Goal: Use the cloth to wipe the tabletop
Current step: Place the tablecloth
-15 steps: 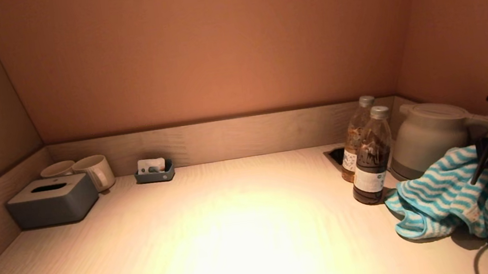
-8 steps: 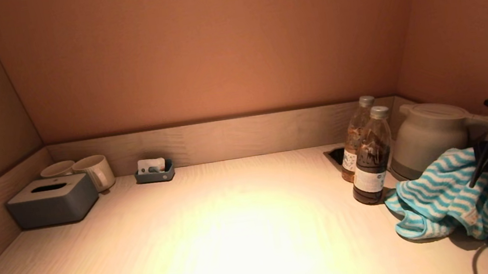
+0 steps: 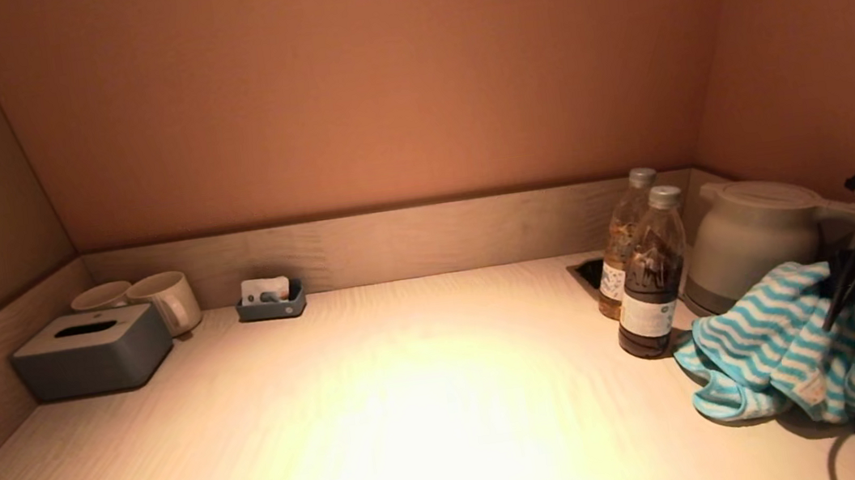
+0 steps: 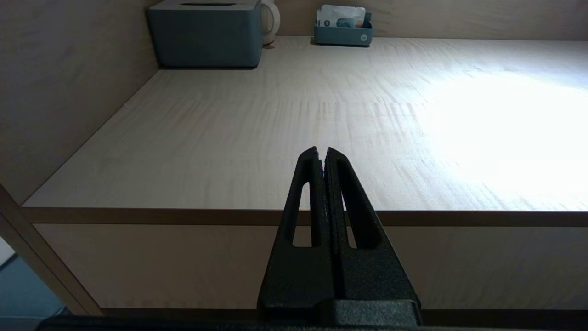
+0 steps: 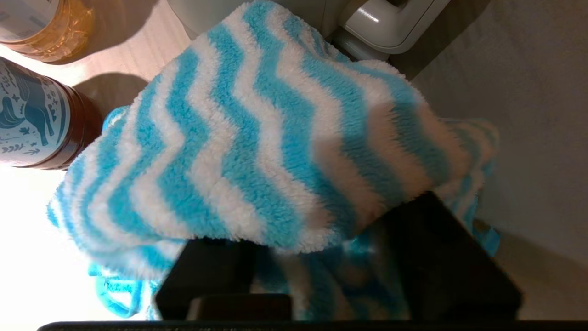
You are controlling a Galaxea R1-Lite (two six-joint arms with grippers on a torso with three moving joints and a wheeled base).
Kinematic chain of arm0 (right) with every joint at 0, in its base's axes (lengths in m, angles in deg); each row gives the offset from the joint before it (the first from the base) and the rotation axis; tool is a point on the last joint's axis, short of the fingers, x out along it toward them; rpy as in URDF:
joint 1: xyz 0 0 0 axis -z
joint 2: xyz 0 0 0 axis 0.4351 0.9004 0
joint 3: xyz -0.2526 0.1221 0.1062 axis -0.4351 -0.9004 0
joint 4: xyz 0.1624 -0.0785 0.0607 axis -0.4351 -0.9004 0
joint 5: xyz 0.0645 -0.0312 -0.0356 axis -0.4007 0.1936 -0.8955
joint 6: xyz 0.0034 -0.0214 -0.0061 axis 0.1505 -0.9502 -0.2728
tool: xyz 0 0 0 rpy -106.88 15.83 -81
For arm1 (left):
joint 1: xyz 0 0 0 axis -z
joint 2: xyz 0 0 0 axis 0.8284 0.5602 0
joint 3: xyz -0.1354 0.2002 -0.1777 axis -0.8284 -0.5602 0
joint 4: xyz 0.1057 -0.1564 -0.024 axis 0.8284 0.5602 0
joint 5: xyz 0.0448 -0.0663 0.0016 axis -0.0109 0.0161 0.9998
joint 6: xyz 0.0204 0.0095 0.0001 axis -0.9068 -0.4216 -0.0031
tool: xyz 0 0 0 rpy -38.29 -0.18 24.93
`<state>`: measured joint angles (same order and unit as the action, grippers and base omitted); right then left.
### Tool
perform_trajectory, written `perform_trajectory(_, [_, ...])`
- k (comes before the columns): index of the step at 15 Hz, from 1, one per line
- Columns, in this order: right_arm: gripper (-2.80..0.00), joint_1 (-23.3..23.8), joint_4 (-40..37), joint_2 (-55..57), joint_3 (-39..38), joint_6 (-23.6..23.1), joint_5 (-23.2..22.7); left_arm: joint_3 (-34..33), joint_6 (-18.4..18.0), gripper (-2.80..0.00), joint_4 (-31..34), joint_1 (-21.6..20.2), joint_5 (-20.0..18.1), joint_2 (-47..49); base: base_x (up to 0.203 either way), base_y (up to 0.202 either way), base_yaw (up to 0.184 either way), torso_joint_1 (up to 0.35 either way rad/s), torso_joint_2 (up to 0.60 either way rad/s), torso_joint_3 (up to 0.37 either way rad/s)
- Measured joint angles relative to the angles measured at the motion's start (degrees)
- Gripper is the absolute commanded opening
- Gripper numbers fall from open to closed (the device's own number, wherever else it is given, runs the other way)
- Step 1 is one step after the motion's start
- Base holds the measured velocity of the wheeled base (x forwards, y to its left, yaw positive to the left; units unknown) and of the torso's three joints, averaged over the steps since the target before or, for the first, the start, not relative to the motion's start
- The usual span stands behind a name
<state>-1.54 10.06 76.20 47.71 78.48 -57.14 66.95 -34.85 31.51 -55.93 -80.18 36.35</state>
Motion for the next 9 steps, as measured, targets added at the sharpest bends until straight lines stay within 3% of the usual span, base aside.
perform_trajectory(9, [0.00, -0.07, -0.60, -6.70, -0.38, -0.44, -0.52, 0.00, -0.02, -2.80, -0.02, 0.00, 0.00, 0.00, 0.000, 0.000, 0.000, 0.000, 0.00, 0.000])
